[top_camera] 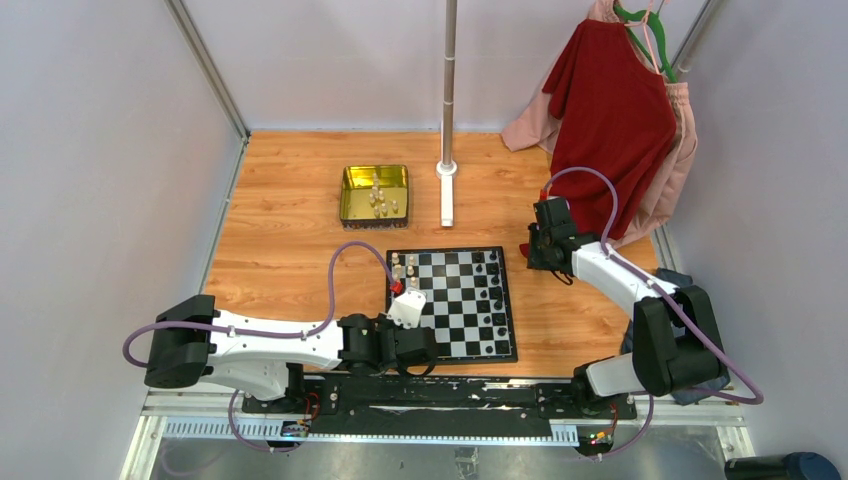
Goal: Set up the chess pieces on the board
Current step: Place the chess piece on the chessboard, then pick up the chess piece from the storage box.
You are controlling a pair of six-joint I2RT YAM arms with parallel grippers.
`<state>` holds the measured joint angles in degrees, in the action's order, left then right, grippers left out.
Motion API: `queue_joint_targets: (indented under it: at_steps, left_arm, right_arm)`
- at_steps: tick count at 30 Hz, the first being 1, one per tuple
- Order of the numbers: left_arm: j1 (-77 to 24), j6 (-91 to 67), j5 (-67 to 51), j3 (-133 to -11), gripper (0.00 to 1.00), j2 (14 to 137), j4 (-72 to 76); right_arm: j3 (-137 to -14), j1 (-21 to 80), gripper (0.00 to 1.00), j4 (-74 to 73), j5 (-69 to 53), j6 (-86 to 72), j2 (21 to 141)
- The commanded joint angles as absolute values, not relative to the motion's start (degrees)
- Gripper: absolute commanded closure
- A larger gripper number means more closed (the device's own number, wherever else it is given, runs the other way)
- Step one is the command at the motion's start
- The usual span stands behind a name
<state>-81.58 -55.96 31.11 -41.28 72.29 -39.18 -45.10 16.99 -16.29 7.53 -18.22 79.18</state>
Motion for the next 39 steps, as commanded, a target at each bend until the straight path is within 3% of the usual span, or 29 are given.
queue_joint_targets:
  at_steps: [1,12,19,24,30,39]
  left_arm:
    - [-82.1,-56.3,32.6,-42.5,0.68,72.3,-39.3]
    - [-82.3,-56.4,36.0,-48.1,0.63,69.1,-46.4]
    - [-81.2,-53.7,50.3,-63.1,0.45,66.0,-57.9]
    - [-69.0,-44.3,48.5,-70.0,0.42,68.0,-56.3]
    - [-52.4,-30.3,38.6,-75.2,0.42,74.0,-46.0]
    - [-32.9,-27.2,24.0,-84.8,0.42,92.3,-32.6]
  right_arm:
    - [-44.5,16.3,0.71,-17.7,7.9,-17.5,79.1]
    - [-44.6,16.3,0.71,-17.6,7.9,-17.6,78.9]
    - [-45.0,16.3,0.71,-17.9,7.5,-17.7,78.3]
    - [-45.0,16.3,0.71,-18.0,7.2,-17.9,77.7]
    - [-43.8,16.4,0.71,-17.9,6.9,-18.1,75.8]
    - [-42.6,16.4,0.71,-18.8,4.6,-18.9,72.6]
